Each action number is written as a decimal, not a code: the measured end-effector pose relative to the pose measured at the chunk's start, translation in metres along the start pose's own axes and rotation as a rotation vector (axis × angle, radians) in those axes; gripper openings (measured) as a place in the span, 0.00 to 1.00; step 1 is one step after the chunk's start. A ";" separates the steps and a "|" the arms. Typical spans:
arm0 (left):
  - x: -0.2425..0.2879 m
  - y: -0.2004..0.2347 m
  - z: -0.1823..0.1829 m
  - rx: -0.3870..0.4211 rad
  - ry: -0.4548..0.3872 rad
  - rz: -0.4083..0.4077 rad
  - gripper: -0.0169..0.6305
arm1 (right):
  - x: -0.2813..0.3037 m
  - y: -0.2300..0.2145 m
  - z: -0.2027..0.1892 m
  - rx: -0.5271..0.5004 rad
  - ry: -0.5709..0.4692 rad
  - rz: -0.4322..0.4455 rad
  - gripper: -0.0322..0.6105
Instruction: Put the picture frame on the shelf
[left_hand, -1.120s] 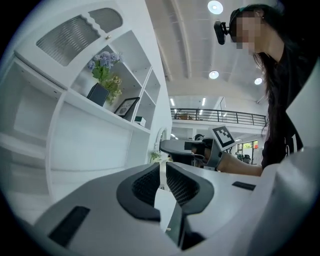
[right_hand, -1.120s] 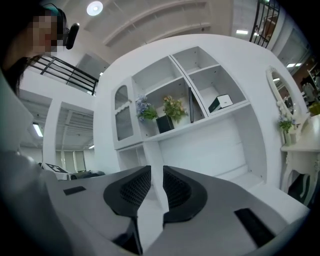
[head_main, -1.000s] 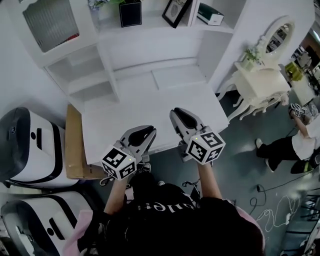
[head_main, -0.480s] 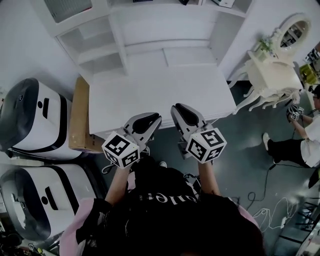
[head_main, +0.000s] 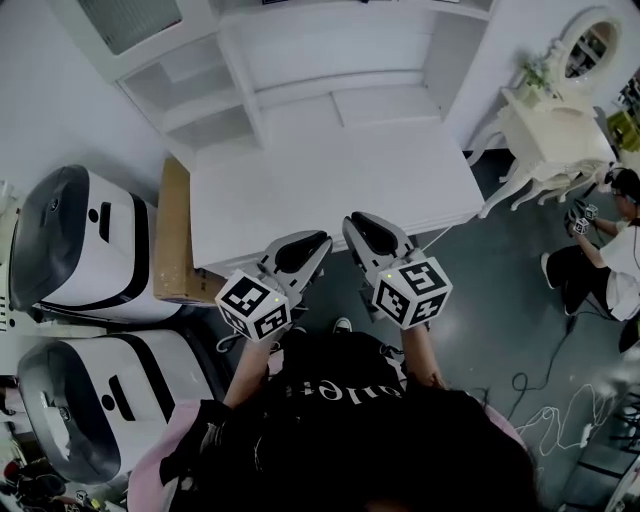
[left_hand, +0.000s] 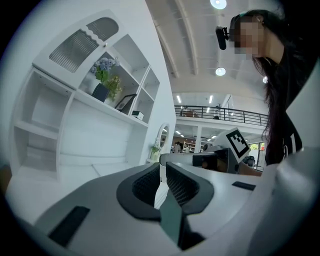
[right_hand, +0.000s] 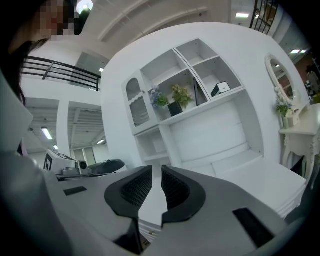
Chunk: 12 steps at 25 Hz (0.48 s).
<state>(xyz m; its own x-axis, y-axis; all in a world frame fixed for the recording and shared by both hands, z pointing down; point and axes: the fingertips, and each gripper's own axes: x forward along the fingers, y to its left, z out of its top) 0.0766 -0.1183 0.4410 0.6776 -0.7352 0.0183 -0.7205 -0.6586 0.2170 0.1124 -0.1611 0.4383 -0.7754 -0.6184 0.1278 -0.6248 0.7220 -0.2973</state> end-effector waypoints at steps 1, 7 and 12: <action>-0.003 0.001 -0.001 -0.003 0.001 0.002 0.10 | 0.001 0.002 -0.001 0.000 0.003 0.000 0.18; -0.026 0.017 0.004 -0.012 -0.006 0.031 0.10 | 0.011 0.020 -0.006 0.012 0.005 0.004 0.18; -0.048 0.030 0.009 -0.010 -0.013 0.028 0.10 | 0.023 0.038 -0.013 0.012 0.018 0.000 0.18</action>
<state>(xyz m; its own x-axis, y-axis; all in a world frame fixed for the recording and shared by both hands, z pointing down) 0.0210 -0.1041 0.4381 0.6550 -0.7555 0.0122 -0.7378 -0.6360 0.2264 0.0699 -0.1438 0.4419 -0.7770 -0.6125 0.1452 -0.6237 0.7182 -0.3085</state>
